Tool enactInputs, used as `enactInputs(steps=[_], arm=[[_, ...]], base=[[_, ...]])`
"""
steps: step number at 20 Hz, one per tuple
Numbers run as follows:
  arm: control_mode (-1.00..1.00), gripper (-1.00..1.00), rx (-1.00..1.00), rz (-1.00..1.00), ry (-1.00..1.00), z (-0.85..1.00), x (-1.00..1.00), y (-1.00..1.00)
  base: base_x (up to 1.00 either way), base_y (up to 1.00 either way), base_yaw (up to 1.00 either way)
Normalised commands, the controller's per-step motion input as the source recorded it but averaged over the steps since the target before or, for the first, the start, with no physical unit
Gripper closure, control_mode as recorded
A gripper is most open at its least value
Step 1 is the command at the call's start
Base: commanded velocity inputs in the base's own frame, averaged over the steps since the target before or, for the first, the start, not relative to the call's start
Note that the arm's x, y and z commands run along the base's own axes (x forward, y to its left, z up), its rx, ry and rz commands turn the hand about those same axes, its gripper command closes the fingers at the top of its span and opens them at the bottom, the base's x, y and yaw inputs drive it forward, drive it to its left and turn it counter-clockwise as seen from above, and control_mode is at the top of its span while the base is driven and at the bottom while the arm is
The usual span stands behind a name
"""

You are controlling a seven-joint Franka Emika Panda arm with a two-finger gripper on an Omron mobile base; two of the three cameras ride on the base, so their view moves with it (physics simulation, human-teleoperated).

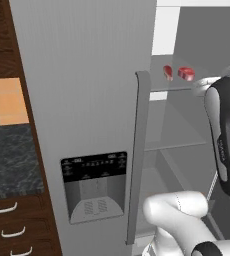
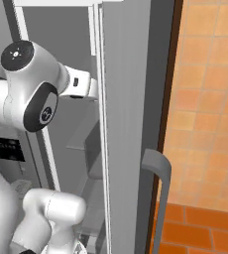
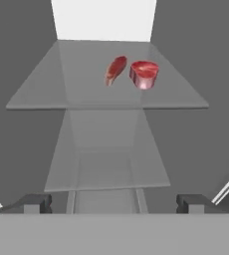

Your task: Place one potato and one steak in each tupperware on the nearby counter, to pack two identical lunches.

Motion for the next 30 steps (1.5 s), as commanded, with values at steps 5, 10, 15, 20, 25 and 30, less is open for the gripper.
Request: enactInputs(steps=[5,10,15,20,25,30], arm=[[-1.0,-1.0,0.0,-0.07,0.02,0.01,0.75,-0.34],[-1.0,-1.0,0.0,-0.06,0.03,0.0,0.6,-0.41],[-1.0,-1.0,0.0,-0.01,0.0,0.0,0.67,-0.16],[-1.0,-1.0,0.0,0.0,0.05,-0.16,0.61,-0.18],[-1.0,-1.0,0.01,0.0,0.04,-0.41,0.6,-0.18],[-1.0,-1.0,0.0,0.0,0.02,-0.28,0.64,-0.04]], base=[[0.0,0.0,0.0],[0.0,0.0,0.0],[0.0,0.0,0.0],[0.0,0.0,0.0],[0.0,0.0,0.0],[0.0,0.0,0.0]])
